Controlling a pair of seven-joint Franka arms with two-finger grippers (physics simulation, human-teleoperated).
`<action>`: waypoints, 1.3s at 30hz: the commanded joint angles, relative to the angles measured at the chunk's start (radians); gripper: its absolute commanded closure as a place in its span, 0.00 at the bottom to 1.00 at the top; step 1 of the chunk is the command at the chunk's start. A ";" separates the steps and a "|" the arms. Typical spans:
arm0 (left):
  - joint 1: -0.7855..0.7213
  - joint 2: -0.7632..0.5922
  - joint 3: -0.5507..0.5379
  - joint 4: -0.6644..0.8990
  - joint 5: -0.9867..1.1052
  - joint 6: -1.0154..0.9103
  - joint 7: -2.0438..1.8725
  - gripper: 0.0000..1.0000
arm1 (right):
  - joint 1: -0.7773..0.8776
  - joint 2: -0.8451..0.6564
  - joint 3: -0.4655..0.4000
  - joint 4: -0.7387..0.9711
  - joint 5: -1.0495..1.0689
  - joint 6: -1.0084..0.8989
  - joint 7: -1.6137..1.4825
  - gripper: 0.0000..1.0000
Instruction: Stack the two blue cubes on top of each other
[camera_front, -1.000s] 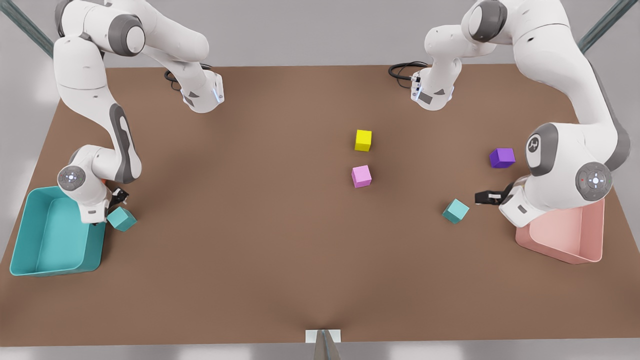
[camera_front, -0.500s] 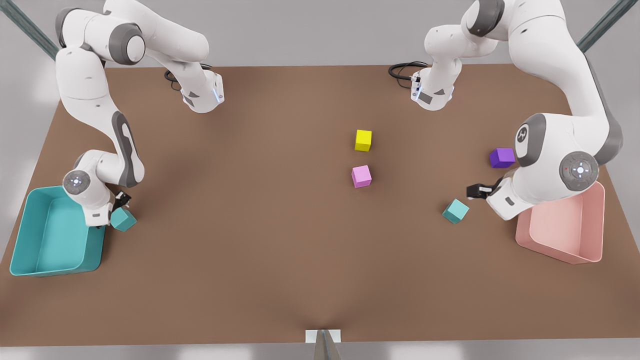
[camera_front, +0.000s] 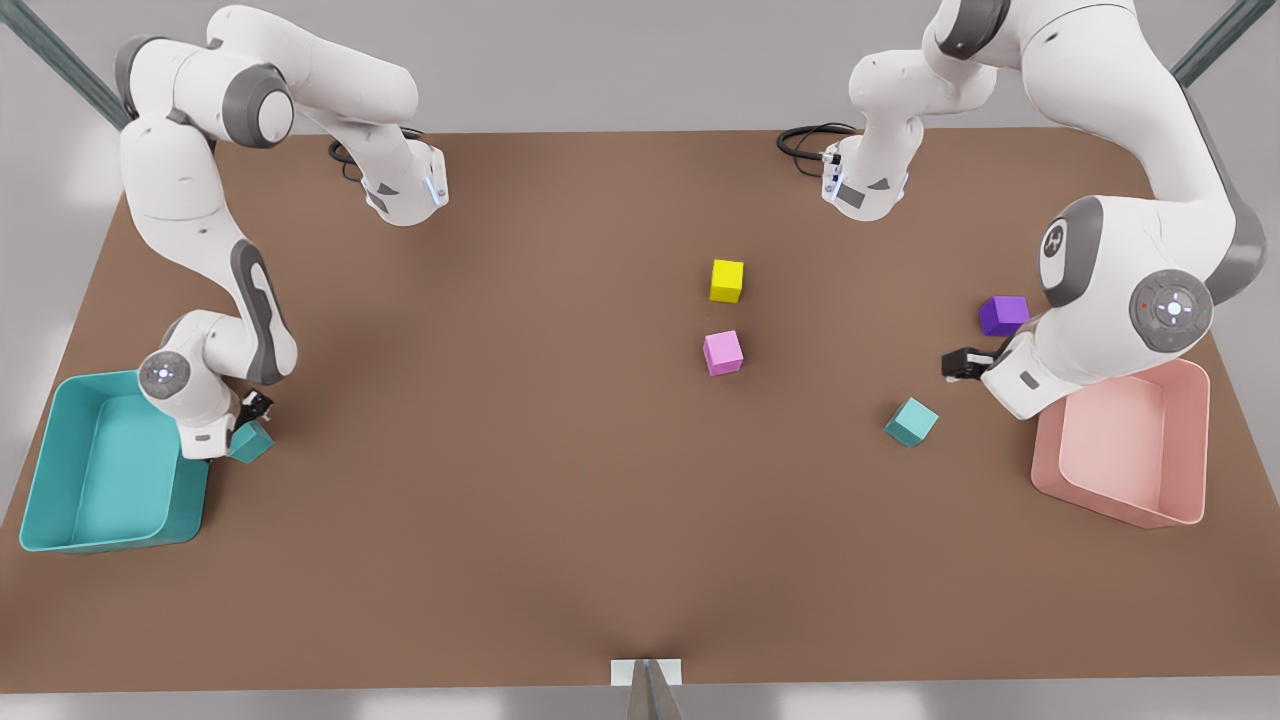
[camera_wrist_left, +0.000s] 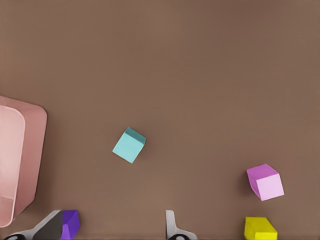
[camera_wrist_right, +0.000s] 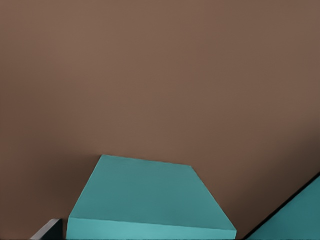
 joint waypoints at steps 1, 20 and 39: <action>0.001 0.007 0.000 0.000 0.000 0.000 -0.015 0.00 | 0.000 0.002 -0.001 0.007 0.012 0.007 -0.006 0.07; -0.005 0.007 0.000 0.006 0.000 -0.005 -0.018 0.00 | 0.427 -0.239 0.108 0.507 0.168 -0.846 0.137 0.79; 0.127 -0.005 -0.109 -0.583 0.098 0.652 0.505 0.00 | 0.994 0.605 0.163 1.239 0.217 -0.252 0.881 0.79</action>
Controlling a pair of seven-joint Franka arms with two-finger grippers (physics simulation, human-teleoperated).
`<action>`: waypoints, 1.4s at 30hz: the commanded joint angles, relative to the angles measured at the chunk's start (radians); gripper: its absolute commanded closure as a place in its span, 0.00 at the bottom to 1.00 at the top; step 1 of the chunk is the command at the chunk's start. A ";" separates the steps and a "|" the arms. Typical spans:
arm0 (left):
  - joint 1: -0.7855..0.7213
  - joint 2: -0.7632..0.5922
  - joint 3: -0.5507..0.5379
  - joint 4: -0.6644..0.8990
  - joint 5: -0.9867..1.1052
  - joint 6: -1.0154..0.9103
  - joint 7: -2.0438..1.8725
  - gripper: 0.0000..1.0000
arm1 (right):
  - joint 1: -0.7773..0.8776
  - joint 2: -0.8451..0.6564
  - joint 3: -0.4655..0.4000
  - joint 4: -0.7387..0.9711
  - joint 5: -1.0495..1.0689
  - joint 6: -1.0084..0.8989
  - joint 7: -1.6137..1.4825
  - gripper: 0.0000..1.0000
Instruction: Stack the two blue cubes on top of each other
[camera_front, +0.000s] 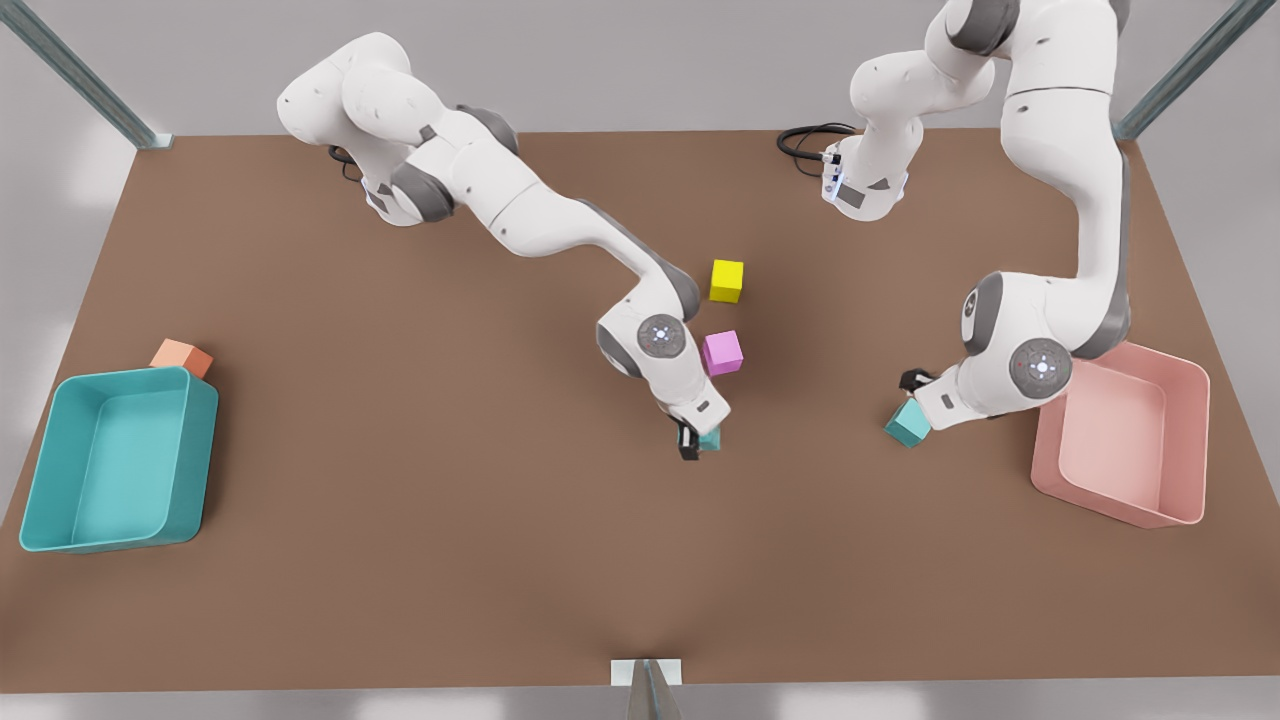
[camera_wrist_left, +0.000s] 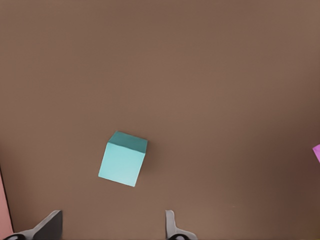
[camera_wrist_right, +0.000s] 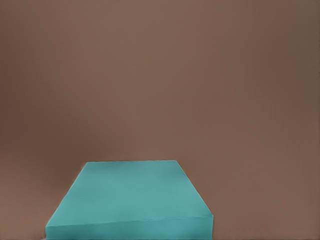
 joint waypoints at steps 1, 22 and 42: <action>0.008 0.010 -0.008 -0.067 0.023 0.226 0.263 0.00 | 0.000 0.022 -0.010 0.003 -0.028 0.163 0.446 0.79; 0.091 0.133 -0.043 -0.122 0.100 0.362 0.250 0.00 | 0.043 0.137 -0.041 -0.012 -0.031 0.386 0.475 0.37; 0.124 0.214 -0.037 -0.136 0.143 0.385 0.247 0.00 | 0.036 0.066 -0.027 -0.100 -0.038 0.375 0.477 0.48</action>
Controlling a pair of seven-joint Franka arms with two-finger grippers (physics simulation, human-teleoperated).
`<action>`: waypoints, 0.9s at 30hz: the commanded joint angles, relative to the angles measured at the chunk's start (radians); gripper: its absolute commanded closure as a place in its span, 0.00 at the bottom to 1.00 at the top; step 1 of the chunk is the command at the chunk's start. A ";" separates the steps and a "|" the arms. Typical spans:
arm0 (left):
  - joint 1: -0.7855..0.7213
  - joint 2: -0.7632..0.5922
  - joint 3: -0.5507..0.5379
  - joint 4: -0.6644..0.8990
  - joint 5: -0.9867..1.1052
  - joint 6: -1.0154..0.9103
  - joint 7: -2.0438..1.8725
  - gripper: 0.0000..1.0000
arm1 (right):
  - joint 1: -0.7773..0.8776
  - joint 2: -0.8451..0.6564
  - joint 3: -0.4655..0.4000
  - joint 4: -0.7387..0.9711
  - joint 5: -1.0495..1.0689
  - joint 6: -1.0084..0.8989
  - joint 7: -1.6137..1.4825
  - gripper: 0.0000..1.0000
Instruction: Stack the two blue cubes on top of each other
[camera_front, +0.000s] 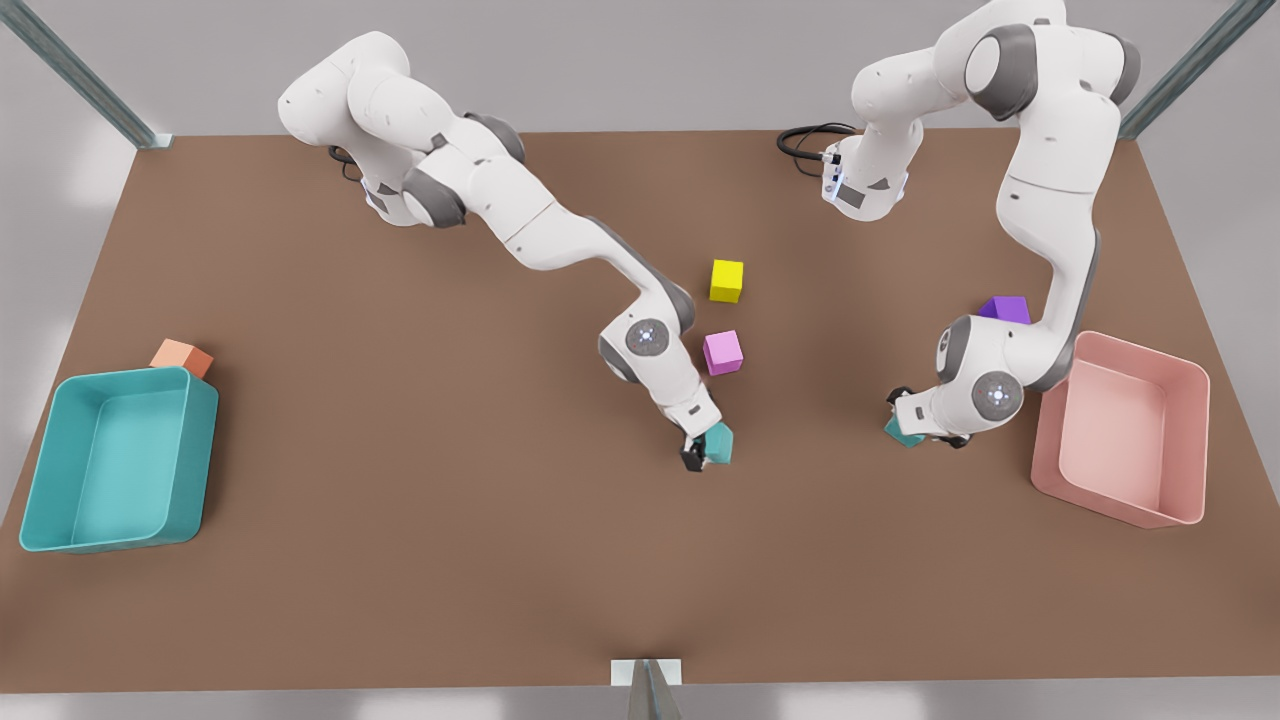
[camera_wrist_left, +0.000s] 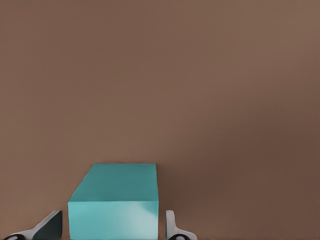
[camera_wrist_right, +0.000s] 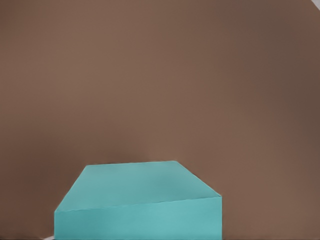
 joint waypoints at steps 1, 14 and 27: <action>0.000 0.006 0.000 0.000 0.002 0.013 0.017 0.00 | 0.002 0.009 -0.006 0.001 -0.104 0.027 0.383 0.46; 0.000 0.005 0.001 0.004 0.002 0.013 0.017 0.00 | -0.001 0.020 -0.003 0.001 -0.098 0.050 0.386 0.34; 0.000 0.000 0.000 0.004 0.001 0.010 0.014 0.00 | -0.011 -0.092 -0.003 -0.074 -0.090 -0.001 0.370 0.36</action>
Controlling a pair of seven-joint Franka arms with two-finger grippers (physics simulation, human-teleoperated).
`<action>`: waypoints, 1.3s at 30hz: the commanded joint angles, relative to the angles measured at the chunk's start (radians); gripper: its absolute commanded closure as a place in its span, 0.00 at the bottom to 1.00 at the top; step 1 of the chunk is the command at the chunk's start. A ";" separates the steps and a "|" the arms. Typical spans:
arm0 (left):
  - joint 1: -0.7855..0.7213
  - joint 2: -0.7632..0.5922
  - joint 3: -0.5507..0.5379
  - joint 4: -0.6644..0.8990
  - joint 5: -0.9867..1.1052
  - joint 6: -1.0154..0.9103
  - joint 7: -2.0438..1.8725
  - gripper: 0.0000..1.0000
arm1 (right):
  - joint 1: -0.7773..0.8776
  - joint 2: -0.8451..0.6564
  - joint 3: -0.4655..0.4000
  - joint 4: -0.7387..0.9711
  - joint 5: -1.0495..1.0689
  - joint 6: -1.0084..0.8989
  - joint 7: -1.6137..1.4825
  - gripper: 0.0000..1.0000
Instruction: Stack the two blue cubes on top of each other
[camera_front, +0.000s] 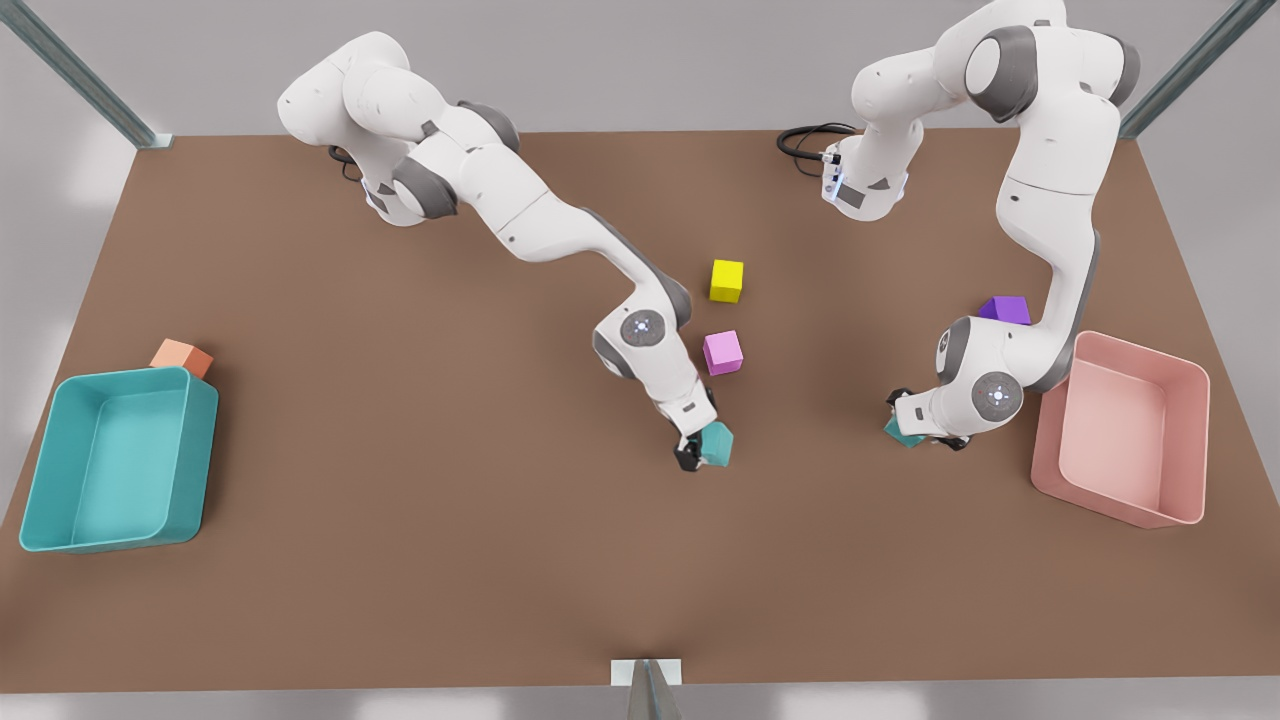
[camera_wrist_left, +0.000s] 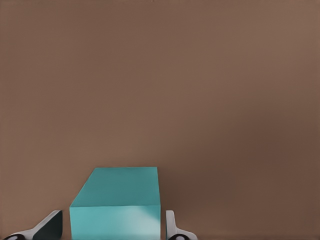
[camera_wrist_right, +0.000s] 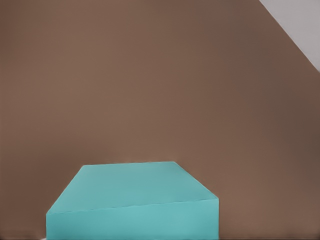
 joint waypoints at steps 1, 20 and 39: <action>-0.002 0.002 0.000 0.002 0.001 0.001 -0.002 0.00 | 0.000 -0.002 -0.001 0.000 -0.047 -0.017 0.267 0.50; -0.003 -0.007 0.000 0.008 0.002 -0.013 -0.014 0.00 | -0.008 0.089 0.028 -0.011 0.117 0.106 0.264 0.00; -0.005 0.025 -0.002 0.010 0.001 -0.005 -0.029 0.08 | -0.492 -0.873 -0.028 -0.357 0.096 -1.148 0.273 0.00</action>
